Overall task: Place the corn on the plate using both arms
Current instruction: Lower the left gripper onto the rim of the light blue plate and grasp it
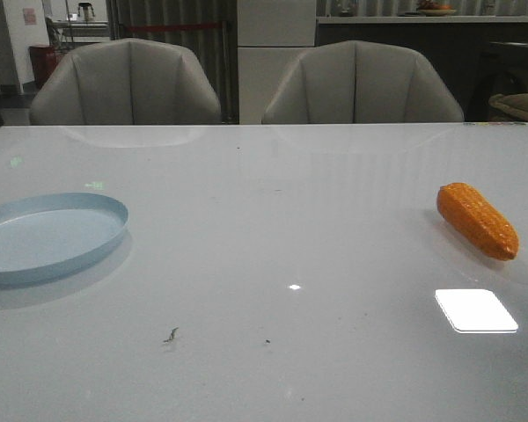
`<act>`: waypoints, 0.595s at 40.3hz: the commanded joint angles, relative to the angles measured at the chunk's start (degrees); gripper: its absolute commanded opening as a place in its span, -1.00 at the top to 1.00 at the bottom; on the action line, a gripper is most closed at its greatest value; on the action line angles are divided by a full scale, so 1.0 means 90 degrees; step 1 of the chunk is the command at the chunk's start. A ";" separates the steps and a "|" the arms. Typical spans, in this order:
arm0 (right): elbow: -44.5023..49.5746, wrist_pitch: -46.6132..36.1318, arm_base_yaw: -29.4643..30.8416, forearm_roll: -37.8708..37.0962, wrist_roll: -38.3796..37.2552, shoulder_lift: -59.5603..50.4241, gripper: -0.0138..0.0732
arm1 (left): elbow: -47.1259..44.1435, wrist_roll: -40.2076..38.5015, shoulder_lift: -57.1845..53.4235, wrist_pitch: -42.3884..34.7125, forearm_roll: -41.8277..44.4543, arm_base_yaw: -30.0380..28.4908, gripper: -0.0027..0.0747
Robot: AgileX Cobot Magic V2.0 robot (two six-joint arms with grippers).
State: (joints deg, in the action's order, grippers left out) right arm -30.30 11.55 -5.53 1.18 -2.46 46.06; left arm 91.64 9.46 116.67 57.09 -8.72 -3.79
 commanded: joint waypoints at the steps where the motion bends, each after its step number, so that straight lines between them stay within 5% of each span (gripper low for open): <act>1: -0.0189 -0.0545 -0.0012 -0.0069 -0.0002 -0.0024 -0.39 | 0.0733 0.0081 0.0061 0.0131 -0.0200 0.0114 0.10; 19: -0.0189 -0.0340 -0.0012 -0.0069 -0.0002 -0.0008 -0.39 | 0.0885 0.0081 0.0631 -0.0527 -0.0311 0.0114 0.11; 24: -0.0189 -0.0253 -0.0012 -0.0069 -0.0002 -0.0008 -0.39 | 0.0885 0.0081 0.0631 -0.0593 -0.0314 0.0114 0.45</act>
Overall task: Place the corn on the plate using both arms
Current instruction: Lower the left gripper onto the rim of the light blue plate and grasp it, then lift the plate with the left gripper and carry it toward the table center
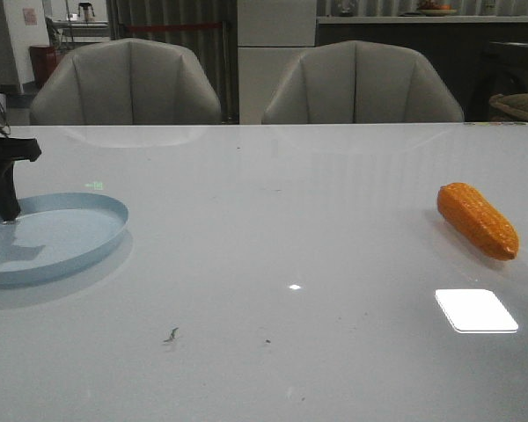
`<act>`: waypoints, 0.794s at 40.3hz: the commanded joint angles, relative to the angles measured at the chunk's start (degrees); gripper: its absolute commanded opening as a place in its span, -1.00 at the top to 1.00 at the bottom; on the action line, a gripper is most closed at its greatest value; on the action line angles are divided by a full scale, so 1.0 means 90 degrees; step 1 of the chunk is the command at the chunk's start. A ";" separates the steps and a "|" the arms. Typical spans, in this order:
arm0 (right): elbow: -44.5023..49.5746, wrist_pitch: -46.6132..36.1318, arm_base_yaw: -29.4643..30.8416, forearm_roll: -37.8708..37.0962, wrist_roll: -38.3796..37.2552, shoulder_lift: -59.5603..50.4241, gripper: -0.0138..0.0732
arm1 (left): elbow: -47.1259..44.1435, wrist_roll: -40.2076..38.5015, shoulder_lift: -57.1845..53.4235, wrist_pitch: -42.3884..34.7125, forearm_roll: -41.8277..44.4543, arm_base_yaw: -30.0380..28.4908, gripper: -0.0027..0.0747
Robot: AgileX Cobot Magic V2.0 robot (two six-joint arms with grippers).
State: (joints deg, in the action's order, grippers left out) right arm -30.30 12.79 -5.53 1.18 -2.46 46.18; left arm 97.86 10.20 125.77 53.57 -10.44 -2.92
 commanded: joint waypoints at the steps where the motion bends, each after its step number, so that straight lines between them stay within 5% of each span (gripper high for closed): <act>1: -0.0189 -0.0382 -0.0012 -0.0069 -0.0002 -0.0022 -0.39 | 0.0194 -0.0002 -0.0381 -0.0236 -0.0123 0.0018 0.54; 3: -0.0189 -0.0365 -0.0012 -0.0069 -0.0002 -0.0022 -0.39 | 0.0194 -0.0002 -0.0381 -0.0288 -0.0136 0.0018 0.72; 20: -0.0189 -0.0371 -0.0012 -0.0069 -0.0002 -0.0022 -0.39 | 0.0965 -0.0002 -0.0560 -0.0260 -0.1889 0.0142 0.67; 32: -0.0189 -0.0371 -0.0012 -0.0069 -0.0002 -0.0022 -0.39 | 0.1520 -0.0002 -0.0558 0.0231 -0.2461 0.1075 0.67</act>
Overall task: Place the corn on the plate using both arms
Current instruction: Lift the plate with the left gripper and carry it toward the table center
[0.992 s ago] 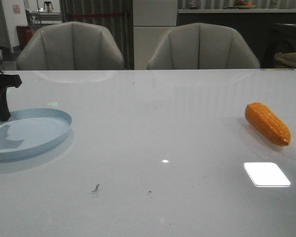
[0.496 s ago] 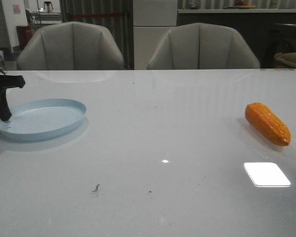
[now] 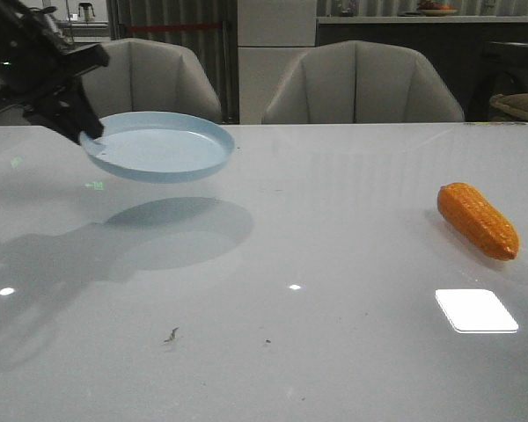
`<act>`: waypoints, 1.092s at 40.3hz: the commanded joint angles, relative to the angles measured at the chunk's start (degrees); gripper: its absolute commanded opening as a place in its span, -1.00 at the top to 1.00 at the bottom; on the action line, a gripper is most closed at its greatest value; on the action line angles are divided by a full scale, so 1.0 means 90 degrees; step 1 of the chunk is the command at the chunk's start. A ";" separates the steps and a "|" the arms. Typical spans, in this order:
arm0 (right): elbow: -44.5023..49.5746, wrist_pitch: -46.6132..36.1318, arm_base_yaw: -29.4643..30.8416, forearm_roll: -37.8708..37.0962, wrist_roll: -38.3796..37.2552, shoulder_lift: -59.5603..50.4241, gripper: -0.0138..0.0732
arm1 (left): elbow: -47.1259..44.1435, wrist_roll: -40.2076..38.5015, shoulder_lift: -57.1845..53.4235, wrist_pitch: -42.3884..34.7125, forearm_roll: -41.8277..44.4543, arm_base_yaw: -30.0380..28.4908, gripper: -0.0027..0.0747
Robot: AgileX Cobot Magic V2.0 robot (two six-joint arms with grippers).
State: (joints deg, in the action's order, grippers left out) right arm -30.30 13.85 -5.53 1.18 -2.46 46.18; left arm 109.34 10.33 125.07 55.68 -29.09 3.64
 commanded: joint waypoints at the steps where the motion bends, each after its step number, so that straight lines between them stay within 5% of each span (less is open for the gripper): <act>1: -0.0189 -0.0489 -0.0012 -0.0069 -0.0002 -0.0022 -0.39 | 0.0245 -0.0015 -0.0465 -0.0003 -0.0389 0.0442 0.67; 16: -0.0189 -0.0489 -0.0012 -0.0069 -0.0002 -0.0022 -0.39 | 0.0245 -0.0015 0.0096 -0.0060 -0.0329 0.1701 0.67; 31: -0.0189 -0.0489 -0.0012 -0.0069 -0.0002 -0.0022 -0.39 | 0.0245 -0.0015 0.0468 -0.0048 -0.0337 0.1903 0.64; 44: -0.0189 -0.0501 -0.0012 -0.0069 -0.0002 -0.0022 -0.39 | 0.0506 -0.0015 0.0522 -0.0159 -0.0354 0.1835 0.38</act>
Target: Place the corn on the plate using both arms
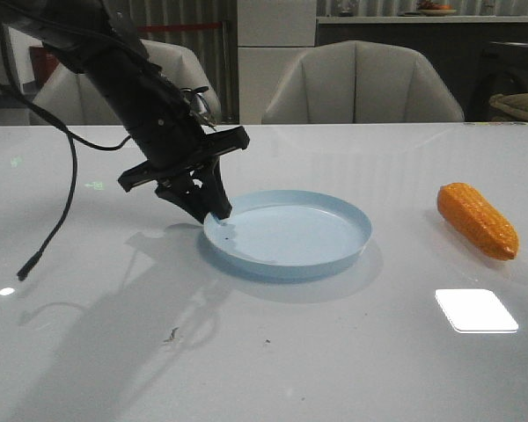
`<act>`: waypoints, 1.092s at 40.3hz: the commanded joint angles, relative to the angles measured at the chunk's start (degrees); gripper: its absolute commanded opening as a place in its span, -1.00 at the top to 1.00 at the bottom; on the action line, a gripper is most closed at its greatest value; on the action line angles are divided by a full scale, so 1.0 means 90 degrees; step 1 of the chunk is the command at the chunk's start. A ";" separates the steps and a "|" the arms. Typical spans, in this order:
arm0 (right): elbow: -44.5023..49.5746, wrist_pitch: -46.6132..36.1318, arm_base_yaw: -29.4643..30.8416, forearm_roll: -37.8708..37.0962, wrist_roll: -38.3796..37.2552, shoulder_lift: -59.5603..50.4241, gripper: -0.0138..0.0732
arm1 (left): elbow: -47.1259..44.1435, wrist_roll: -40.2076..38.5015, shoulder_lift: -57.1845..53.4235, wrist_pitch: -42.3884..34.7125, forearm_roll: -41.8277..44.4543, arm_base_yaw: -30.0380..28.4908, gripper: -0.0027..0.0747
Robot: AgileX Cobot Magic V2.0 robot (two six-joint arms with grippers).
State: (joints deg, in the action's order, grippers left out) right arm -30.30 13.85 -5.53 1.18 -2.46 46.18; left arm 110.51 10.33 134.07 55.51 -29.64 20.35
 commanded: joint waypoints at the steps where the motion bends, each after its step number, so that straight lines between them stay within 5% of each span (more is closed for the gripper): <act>1: -0.0189 -0.0496 -0.0012 -0.0069 -0.0002 -0.0022 -0.39 | 0.0460 -0.0015 -0.0478 -0.0126 -0.0293 -0.0045 0.38; 19: -0.0530 -0.0271 0.0089 -0.0069 -0.0002 0.0294 -0.39 | 0.2492 0.0001 -0.0754 0.0387 0.0111 -0.0726 0.39; 31: -0.2673 0.0669 0.0581 -0.0096 0.0003 0.2352 -0.40 | 0.2546 0.0339 -0.2256 -0.0383 0.2088 -0.0981 0.39; 44: -0.5199 0.1834 0.0424 -0.0096 0.0388 0.4727 -0.40 | 0.1585 0.0301 -0.3145 -0.1078 0.2578 -0.1143 0.39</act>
State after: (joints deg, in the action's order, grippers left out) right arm -70.98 30.18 -1.75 0.84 0.00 86.16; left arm 127.10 13.25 111.14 51.61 -6.53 11.09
